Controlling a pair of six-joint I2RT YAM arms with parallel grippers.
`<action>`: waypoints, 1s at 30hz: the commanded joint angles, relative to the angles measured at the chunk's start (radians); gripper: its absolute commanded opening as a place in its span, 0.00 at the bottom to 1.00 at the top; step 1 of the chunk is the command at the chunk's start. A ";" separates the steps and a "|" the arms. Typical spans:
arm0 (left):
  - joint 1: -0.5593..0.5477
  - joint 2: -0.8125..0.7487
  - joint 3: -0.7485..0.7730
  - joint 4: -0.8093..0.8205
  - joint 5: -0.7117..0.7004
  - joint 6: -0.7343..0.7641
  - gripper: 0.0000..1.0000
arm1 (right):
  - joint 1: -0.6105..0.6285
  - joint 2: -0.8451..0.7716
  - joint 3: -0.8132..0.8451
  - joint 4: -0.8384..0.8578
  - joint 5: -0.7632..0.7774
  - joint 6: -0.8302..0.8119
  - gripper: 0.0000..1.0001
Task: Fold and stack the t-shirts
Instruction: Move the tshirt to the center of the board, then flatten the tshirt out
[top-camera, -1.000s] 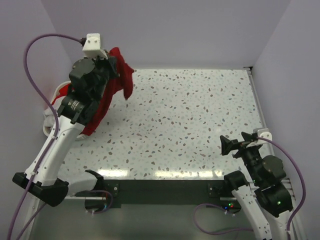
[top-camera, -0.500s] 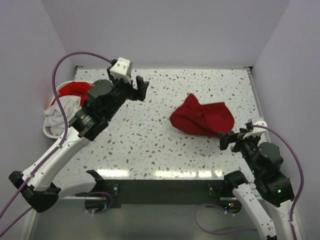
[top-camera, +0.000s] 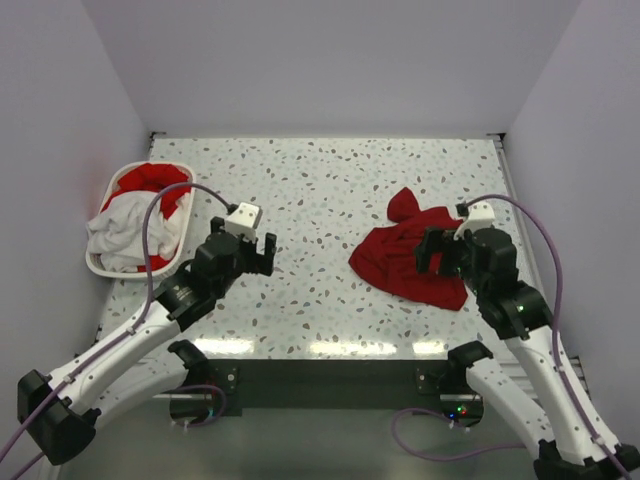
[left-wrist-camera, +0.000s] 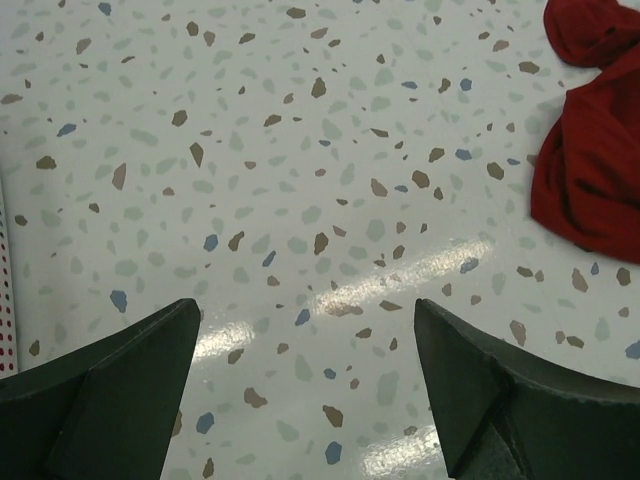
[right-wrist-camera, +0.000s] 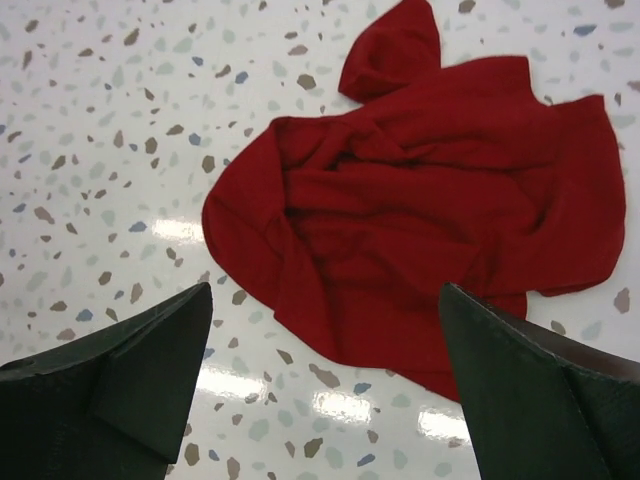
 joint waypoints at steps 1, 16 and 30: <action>0.002 -0.015 -0.033 0.073 -0.025 0.001 0.94 | -0.001 0.052 -0.053 0.106 0.046 0.085 0.99; 0.002 -0.091 -0.067 0.056 0.019 -0.009 0.94 | 0.012 0.614 0.125 0.169 -0.043 0.080 0.96; 0.002 -0.085 -0.072 0.033 -0.014 -0.028 0.94 | 0.137 0.609 -0.064 0.220 0.020 0.100 0.72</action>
